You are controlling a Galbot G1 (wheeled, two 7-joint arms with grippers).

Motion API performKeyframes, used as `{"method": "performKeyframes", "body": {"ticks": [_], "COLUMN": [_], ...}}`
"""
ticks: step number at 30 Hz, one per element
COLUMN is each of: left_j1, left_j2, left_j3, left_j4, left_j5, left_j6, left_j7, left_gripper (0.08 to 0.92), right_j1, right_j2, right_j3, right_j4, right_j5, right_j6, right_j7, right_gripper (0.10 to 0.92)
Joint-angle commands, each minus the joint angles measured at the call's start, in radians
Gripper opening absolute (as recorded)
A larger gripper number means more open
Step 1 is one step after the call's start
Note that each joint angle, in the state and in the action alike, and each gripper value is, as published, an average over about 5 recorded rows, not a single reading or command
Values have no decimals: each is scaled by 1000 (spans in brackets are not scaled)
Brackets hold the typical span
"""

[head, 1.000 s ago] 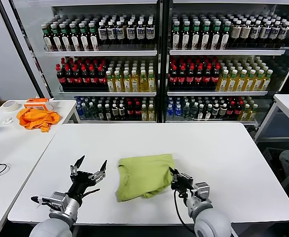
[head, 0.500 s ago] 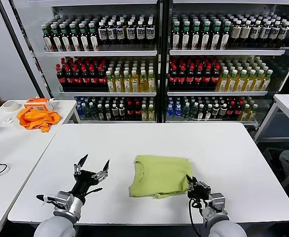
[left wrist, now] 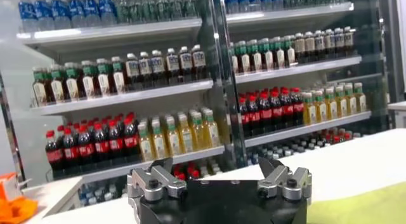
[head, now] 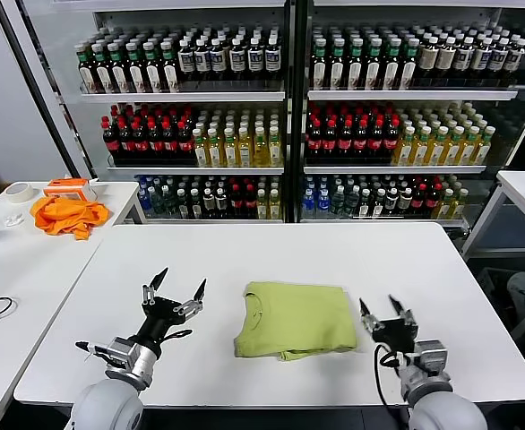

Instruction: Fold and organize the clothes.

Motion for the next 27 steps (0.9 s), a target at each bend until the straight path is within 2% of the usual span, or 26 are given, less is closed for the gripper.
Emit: {"method": "performKeyframes", "body": {"ticks": [1, 7, 27], "left_j1": [-55, -60, -84], "left_j2": [-1, 13, -16], "left_j3": [13, 11, 1], "left_j4": [56, -20, 43], "left_j5": [25, -10, -18], "left_j6": [-39, 10, -25], "left_j7": [7, -11, 17], "left_gripper": [823, 822, 822], "right_j1": [137, 184, 197], "right_j2": [11, 44, 2], "right_j3": [69, -11, 42], "right_j4": [-145, -243, -264], "right_j5": [-162, -120, -119], "right_j6": [203, 237, 238], "right_j7": [-72, -77, -76], "right_gripper": [666, 807, 823]}}
